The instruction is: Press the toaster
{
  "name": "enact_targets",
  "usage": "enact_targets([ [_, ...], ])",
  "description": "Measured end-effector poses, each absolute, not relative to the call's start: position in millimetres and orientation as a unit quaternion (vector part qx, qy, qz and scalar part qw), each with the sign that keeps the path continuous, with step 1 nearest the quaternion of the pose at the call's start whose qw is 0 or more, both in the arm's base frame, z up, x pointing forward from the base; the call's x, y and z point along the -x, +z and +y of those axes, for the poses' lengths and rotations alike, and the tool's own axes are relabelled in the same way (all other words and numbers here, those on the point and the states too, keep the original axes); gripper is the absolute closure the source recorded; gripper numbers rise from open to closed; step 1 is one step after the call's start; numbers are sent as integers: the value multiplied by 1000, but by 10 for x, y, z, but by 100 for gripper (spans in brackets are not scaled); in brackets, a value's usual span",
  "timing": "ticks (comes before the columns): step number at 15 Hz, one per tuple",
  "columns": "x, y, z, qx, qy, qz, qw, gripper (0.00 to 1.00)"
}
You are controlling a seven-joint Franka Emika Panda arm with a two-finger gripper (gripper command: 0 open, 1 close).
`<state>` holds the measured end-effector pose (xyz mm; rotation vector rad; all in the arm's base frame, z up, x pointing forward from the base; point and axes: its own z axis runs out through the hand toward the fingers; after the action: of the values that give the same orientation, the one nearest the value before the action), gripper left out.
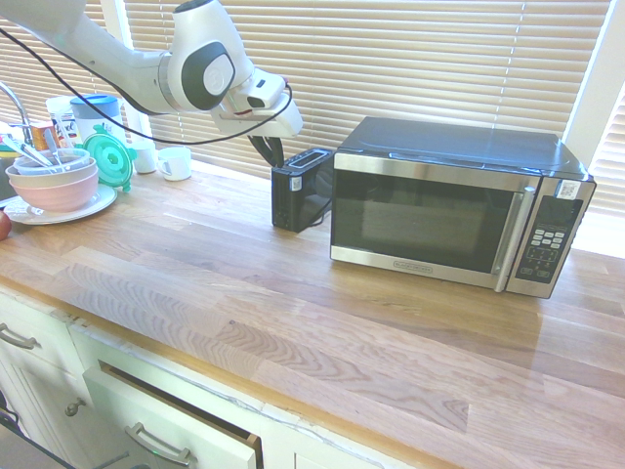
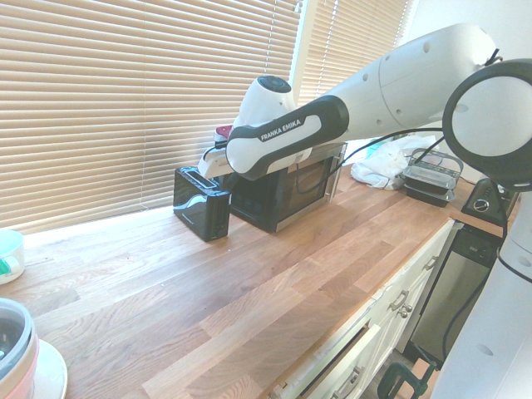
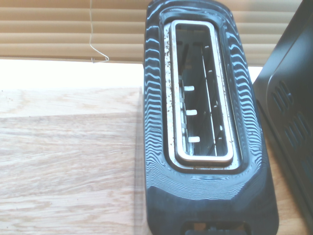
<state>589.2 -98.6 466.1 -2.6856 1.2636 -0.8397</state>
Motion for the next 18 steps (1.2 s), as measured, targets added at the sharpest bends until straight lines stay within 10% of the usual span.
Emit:
enact_targets([
  [18, -5993, 4477, -1033, 877, -251, 410, 22, 100],
])
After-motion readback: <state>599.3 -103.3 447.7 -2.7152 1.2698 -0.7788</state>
